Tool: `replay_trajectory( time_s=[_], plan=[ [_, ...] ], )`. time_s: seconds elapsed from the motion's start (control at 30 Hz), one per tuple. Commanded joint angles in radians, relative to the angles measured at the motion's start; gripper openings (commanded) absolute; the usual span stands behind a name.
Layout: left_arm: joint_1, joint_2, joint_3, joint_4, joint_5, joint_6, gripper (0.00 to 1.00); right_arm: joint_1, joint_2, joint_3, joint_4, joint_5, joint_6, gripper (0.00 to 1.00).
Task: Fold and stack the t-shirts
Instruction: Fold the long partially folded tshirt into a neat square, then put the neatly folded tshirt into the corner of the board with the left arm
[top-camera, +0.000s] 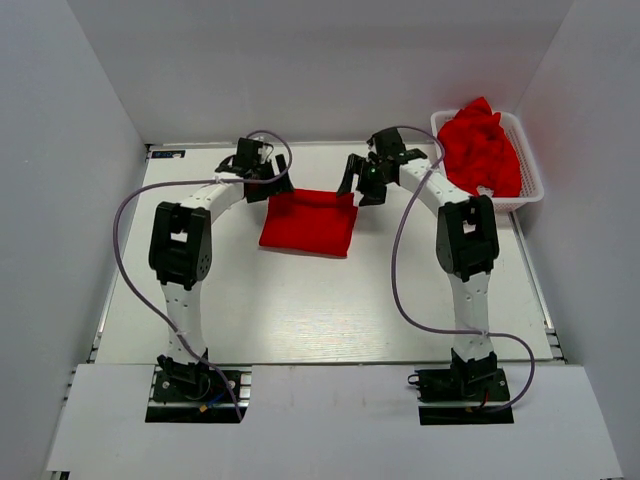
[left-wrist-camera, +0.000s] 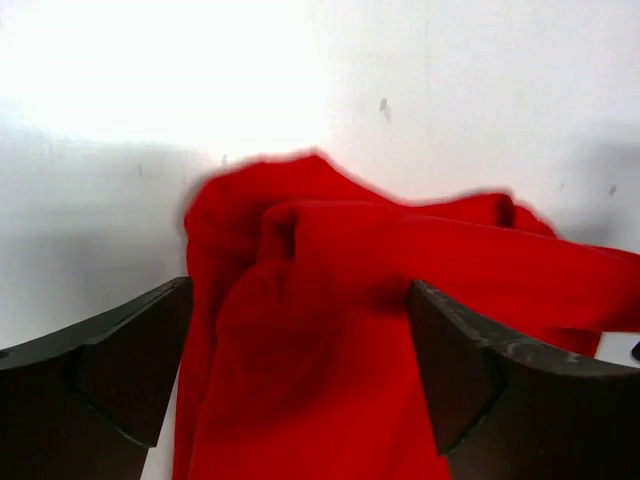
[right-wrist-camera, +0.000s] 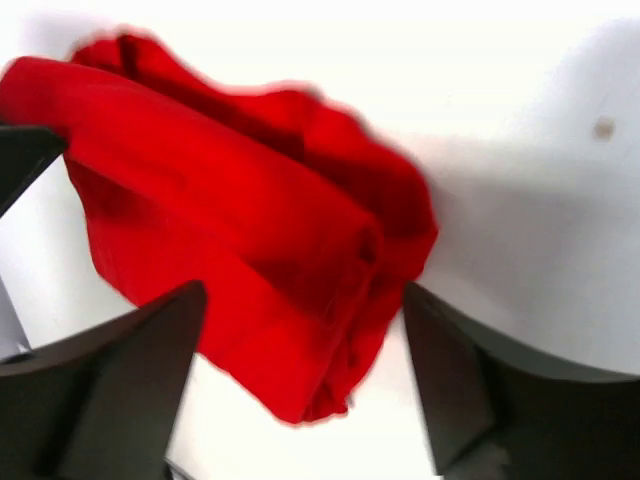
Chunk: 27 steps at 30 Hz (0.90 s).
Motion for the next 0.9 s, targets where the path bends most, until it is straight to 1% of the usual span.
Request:
replay_trajectory(
  time_s=[0.0, 0.1, 0.2, 0.3, 0.37, 0.47, 0.53, 0.6, 0.63, 0.73, 0.83, 0.87],
  plan=[
    [0.021, 0.003, 0.121, 0.011, 0.006, 0.048, 1.00, -0.030, 0.035, 0.109, 0.024, 0.007, 0.025, 0.90],
    [0.030, 0.013, 0.216, -0.017, -0.003, 0.073, 1.00, -0.037, 0.039, 0.174, 0.028, 0.019, 0.025, 0.90],
    [0.030, 0.001, 0.231, -0.027, 0.006, 0.082, 1.00, -0.037, -0.026, 0.149, 0.031, 0.082, 0.021, 0.90],
    [0.039, -0.026, 0.190, -0.041, 0.017, 0.101, 1.00, -0.034, -0.102, 0.057, 0.059, 0.087, 0.003, 0.90],
    [0.039, -0.055, 0.130, -0.041, 0.056, 0.139, 1.00, -0.027, -0.133, 0.019, 0.050, 0.069, -0.026, 0.90],
    [0.028, -0.101, 0.025, 0.015, 0.124, 0.212, 1.00, -0.021, -0.179, -0.056, 0.048, 0.042, -0.063, 0.90],
    [0.018, -0.111, -0.021, -0.003, 0.115, 0.239, 1.00, -0.012, -0.213, -0.119, 0.050, 0.048, -0.071, 0.90],
    [0.018, -0.111, -0.045, -0.014, 0.115, 0.262, 1.00, -0.003, -0.234, -0.145, 0.048, 0.051, -0.090, 0.90],
    [0.018, -0.111, -0.066, -0.014, 0.115, 0.262, 1.00, 0.000, -0.245, -0.185, 0.045, 0.050, -0.093, 0.90],
    [0.018, -0.099, -0.077, -0.024, 0.115, 0.277, 1.00, 0.006, -0.276, -0.239, 0.056, 0.048, -0.099, 0.90],
    [0.007, -0.089, -0.077, -0.035, 0.079, 0.300, 1.00, 0.006, -0.312, -0.288, 0.071, 0.055, -0.105, 0.90],
    [0.007, -0.063, -0.077, -0.035, 0.079, 0.300, 0.97, 0.005, -0.322, -0.294, 0.074, 0.058, -0.100, 0.90]
  ],
)
